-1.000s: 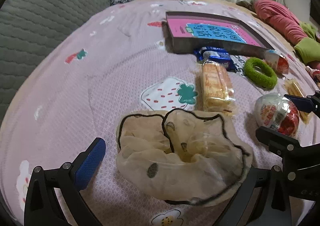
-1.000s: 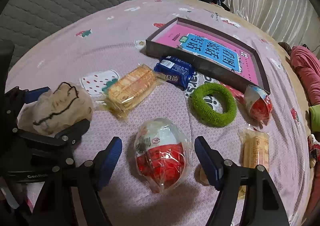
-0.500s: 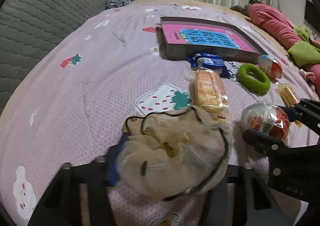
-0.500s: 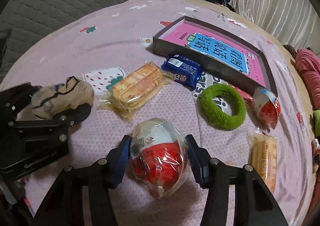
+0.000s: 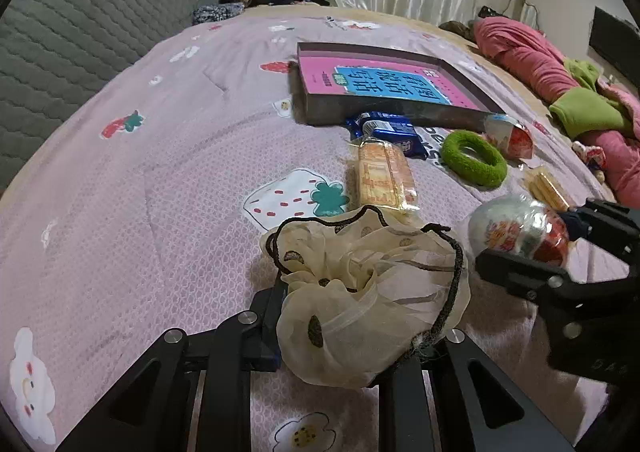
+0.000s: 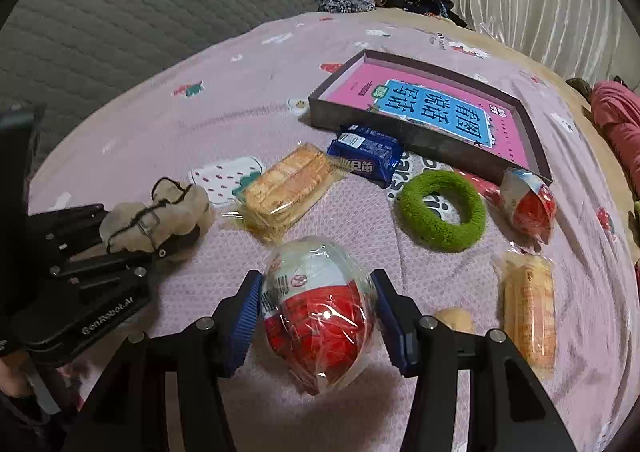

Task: Organize objects
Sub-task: 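Carry the red egg with the right tool while the left tool carries the mesh bag over the pink tray, then open the right tool to drop the egg in the tray while the left tool releases the mesh bag, then withdraw both open tools back from the pink tray, then move the right tool toward a yellow wafer pack while the left tool approaches another wafer pack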

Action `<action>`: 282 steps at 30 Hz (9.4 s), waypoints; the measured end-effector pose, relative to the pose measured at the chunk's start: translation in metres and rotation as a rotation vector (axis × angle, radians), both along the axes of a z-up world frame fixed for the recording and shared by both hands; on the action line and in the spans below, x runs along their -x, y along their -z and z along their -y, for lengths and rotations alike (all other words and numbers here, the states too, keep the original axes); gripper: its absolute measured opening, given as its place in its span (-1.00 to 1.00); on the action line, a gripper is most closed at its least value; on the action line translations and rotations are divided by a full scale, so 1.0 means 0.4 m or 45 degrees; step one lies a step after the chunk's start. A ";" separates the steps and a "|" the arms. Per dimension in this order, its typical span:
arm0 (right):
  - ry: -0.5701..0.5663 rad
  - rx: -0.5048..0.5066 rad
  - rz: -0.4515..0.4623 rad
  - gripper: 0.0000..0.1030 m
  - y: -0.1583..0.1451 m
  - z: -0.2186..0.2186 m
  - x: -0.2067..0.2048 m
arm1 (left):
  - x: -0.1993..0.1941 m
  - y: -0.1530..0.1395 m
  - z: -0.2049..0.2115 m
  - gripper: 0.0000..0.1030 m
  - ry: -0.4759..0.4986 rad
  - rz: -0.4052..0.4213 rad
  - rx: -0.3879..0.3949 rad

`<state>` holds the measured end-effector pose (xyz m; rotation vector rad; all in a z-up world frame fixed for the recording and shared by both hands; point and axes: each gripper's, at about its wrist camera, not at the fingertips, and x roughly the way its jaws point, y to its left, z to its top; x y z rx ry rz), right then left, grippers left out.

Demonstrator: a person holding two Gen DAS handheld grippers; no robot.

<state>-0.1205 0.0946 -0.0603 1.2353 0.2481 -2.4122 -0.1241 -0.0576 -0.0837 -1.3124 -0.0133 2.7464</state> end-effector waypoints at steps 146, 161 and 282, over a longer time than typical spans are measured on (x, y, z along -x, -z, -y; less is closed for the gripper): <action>0.212 0.056 -0.070 0.81 -0.136 -0.344 0.757 | 0.881 -0.141 -0.182 0.63 -0.027 0.148 0.144; 0.194 0.050 -0.134 0.81 -0.283 -0.313 0.625 | 0.713 -0.301 -0.182 0.63 -0.035 0.029 0.165; 0.169 0.032 -0.227 0.98 -0.227 -0.297 -0.127 | -0.074 -0.251 -0.208 0.63 -0.063 -0.110 0.143</action>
